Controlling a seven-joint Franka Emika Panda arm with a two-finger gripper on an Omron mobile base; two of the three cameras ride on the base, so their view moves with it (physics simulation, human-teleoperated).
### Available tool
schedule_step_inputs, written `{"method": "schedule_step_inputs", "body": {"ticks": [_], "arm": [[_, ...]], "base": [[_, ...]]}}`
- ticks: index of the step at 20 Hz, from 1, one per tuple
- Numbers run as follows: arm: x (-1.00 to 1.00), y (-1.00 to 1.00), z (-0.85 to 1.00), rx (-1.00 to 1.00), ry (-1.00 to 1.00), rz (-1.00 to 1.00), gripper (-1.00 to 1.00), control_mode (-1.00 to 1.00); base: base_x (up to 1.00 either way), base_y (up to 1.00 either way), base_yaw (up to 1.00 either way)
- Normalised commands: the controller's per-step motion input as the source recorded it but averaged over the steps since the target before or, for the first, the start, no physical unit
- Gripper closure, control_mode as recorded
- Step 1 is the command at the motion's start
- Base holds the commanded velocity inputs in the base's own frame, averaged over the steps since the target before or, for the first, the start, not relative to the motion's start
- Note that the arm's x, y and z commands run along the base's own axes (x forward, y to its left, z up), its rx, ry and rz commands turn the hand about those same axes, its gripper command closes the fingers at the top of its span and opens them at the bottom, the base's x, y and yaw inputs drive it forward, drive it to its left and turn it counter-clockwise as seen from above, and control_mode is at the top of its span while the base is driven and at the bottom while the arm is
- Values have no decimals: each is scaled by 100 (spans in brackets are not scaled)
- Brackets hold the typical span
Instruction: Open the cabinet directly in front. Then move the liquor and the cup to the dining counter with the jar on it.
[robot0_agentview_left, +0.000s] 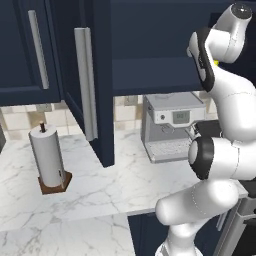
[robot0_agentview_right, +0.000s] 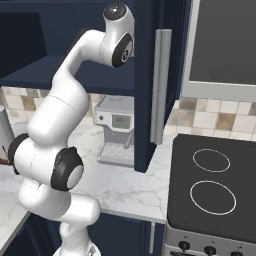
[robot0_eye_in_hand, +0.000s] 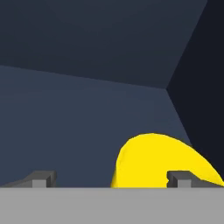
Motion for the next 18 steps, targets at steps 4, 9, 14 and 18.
{"method": "schedule_step_inputs", "body": {"ticks": [4, 9, 14, 18], "arm": [[-5, 0, -24, -3, 6, 0, -100, -100], [-10, 3, -41, -9, 2, 0, 100, -100], [0, 0, -3, -1, 0, 0, 100, -100], [0, 0, 2, 0, -1, 0, 100, -100]], "base": [[0, 0, 0], [0, 0, 0], [0, 0, 0], [0, 0, 0]]}}
